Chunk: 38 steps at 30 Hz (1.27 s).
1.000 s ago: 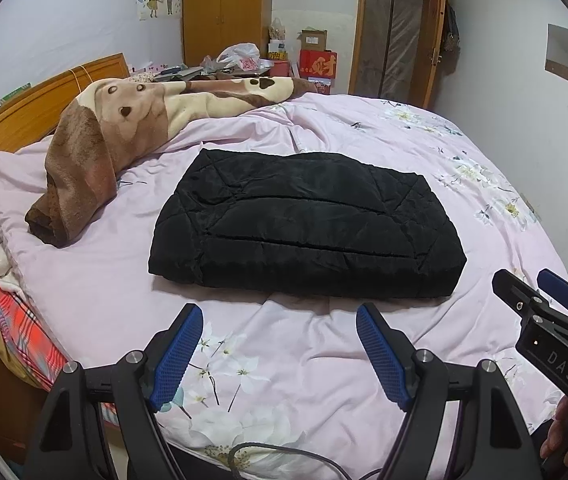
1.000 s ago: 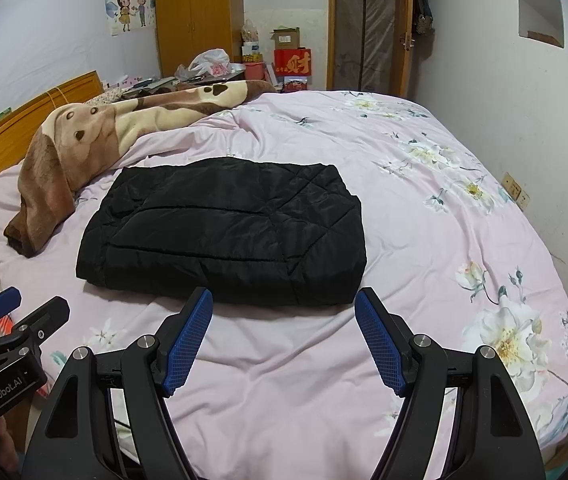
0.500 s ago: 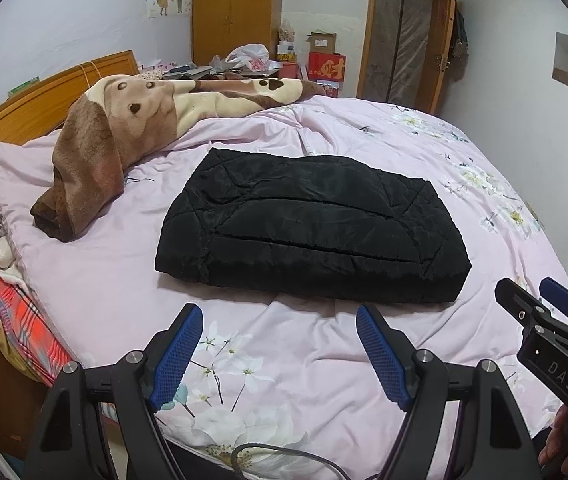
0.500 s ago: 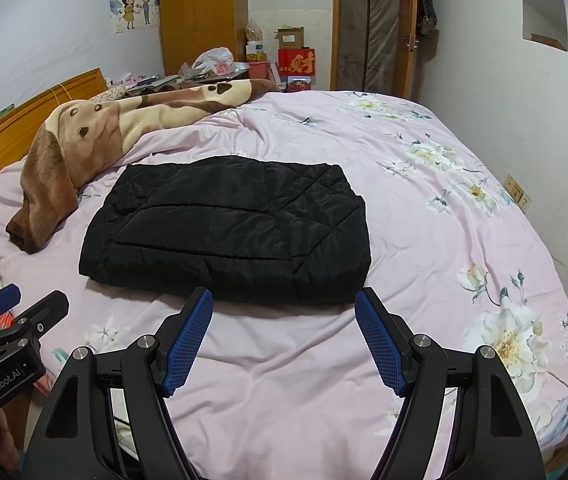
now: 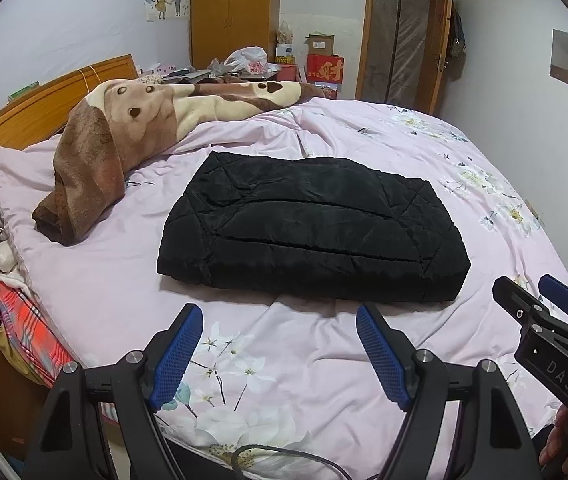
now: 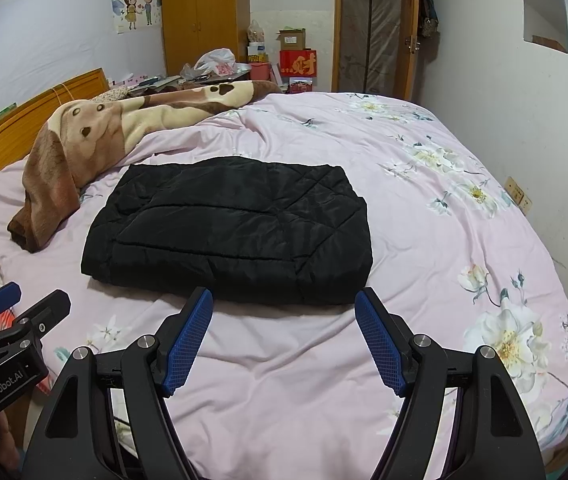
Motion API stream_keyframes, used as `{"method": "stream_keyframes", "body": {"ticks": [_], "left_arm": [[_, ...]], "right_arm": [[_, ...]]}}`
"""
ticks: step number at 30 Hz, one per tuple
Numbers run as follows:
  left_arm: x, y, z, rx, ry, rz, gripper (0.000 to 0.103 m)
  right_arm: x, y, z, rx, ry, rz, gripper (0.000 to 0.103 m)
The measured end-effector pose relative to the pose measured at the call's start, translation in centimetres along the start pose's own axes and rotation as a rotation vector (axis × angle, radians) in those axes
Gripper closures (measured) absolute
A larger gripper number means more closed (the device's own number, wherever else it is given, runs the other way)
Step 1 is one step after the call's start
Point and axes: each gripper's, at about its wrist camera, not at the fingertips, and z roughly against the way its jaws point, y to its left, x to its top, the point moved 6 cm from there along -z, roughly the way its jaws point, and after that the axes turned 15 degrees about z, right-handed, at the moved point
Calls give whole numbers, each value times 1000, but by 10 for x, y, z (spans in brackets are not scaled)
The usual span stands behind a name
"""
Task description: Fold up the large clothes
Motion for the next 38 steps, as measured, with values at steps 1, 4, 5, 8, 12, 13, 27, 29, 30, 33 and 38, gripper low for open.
{"method": "stream_keyframes", "body": {"ticks": [1, 4, 5, 8, 12, 13, 27, 29, 30, 33, 38], "left_arm": [[0, 0, 0, 0, 3, 2, 24], [-1, -1, 0, -3, 4, 2, 24], [0, -1, 0, -3, 3, 2, 24], [-1, -1, 0, -3, 4, 2, 24], [-1, -1, 0, -1, 4, 2, 24], [-1, -1, 0, -1, 5, 3, 24], [-4, -2, -3, 11, 8, -8, 24], [-4, -3, -3, 11, 4, -9, 24], [-3, -3, -3, 11, 4, -11, 24], [-4, -3, -2, 13, 0, -15, 24], [-5, -4, -1, 10, -2, -14, 24]], "right_arm": [[0, 0, 0, -1, 1, 1, 29], [0, 0, -1, 0, 1, 1, 29], [0, 1, 0, 0, 2, 2, 29], [-1, 0, 0, 0, 3, 3, 29], [-1, 1, 0, 1, 4, 4, 29], [-1, 1, 0, 3, 5, 5, 29], [-3, 0, -1, 5, 5, 6, 29], [-3, 0, 0, 5, 6, 6, 29], [-3, 0, 0, 5, 6, 6, 29], [-3, 0, 0, 5, 6, 6, 29], [-3, -1, 0, 5, 4, 6, 29]]}}
